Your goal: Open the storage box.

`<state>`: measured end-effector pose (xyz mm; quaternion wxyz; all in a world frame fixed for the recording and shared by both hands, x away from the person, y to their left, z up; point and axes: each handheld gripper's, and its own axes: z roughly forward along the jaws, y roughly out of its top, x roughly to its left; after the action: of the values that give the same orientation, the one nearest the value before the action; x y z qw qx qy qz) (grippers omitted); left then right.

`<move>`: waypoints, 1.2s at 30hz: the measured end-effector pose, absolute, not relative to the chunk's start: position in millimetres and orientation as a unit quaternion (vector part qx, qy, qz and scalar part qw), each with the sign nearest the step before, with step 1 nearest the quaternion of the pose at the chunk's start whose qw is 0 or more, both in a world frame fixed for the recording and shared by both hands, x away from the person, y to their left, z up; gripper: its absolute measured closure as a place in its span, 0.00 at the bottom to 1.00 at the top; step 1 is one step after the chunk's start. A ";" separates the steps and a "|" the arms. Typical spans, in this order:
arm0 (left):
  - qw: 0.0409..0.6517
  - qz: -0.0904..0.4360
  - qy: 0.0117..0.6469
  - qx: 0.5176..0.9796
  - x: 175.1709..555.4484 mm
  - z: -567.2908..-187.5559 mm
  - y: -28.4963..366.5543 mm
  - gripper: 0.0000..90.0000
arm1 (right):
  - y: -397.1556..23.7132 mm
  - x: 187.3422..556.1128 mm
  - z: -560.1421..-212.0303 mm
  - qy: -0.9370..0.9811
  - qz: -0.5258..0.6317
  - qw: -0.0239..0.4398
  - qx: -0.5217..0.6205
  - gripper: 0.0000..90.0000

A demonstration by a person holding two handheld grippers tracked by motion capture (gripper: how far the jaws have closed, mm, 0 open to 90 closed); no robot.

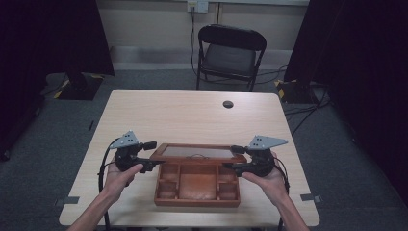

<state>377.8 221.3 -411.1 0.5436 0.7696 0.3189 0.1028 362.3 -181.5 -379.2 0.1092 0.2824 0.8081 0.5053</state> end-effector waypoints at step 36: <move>0.541 0.106 0.312 0.774 404.8 -400.6 205.8 0.43 | -190.3 391.4 -374.7 0.776 0.533 0.102 0.323 0.43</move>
<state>404.8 205.8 -400.6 0.5409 0.7738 0.3121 0.1058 391.4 -190.3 -374.7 0.1019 0.3229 0.7755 0.5328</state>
